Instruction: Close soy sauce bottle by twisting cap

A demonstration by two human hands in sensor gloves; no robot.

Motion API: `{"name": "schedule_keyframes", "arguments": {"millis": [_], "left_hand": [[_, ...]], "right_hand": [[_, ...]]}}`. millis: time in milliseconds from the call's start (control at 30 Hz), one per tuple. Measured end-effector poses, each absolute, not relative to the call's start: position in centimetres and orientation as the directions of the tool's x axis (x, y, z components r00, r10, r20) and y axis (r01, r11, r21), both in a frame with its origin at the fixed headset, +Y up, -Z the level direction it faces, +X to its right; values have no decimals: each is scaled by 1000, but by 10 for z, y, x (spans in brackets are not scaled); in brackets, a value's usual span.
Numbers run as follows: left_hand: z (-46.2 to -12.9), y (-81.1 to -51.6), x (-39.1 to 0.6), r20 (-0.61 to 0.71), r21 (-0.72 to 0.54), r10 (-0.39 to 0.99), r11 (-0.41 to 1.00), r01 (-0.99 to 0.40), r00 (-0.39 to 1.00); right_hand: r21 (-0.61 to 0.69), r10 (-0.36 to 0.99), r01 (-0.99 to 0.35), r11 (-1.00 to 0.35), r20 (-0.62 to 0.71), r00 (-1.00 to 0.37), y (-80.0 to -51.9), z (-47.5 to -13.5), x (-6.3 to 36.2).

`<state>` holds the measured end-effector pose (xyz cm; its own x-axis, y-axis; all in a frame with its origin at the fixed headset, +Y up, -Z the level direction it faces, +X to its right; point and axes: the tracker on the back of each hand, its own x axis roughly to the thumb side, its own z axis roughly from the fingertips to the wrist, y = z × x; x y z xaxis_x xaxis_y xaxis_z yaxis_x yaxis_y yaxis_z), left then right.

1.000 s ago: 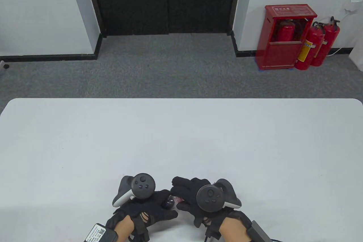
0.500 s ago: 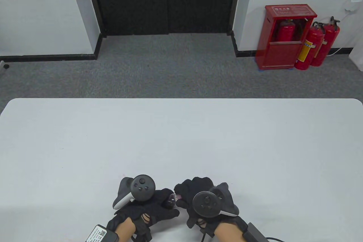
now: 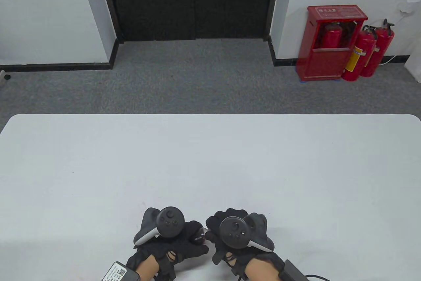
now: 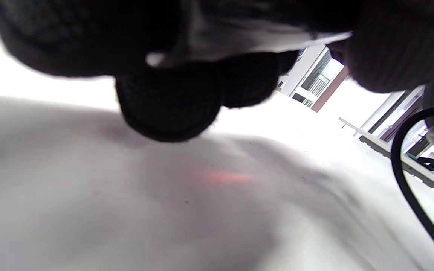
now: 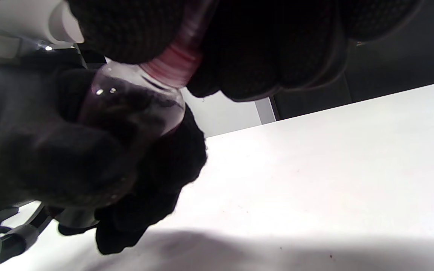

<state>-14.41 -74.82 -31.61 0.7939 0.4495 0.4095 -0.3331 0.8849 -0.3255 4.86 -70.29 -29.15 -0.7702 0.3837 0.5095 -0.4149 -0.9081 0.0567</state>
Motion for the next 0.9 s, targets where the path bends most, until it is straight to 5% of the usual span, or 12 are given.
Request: {"name": "schedule_keyframes", "arguments": {"millis": [900], "left_hand": [[-306, -738, -130, 516, -134, 184, 982, -133, 837]], "right_hand": [[226, 503, -451, -863, 316, -805, -715, -299, 53]]}}
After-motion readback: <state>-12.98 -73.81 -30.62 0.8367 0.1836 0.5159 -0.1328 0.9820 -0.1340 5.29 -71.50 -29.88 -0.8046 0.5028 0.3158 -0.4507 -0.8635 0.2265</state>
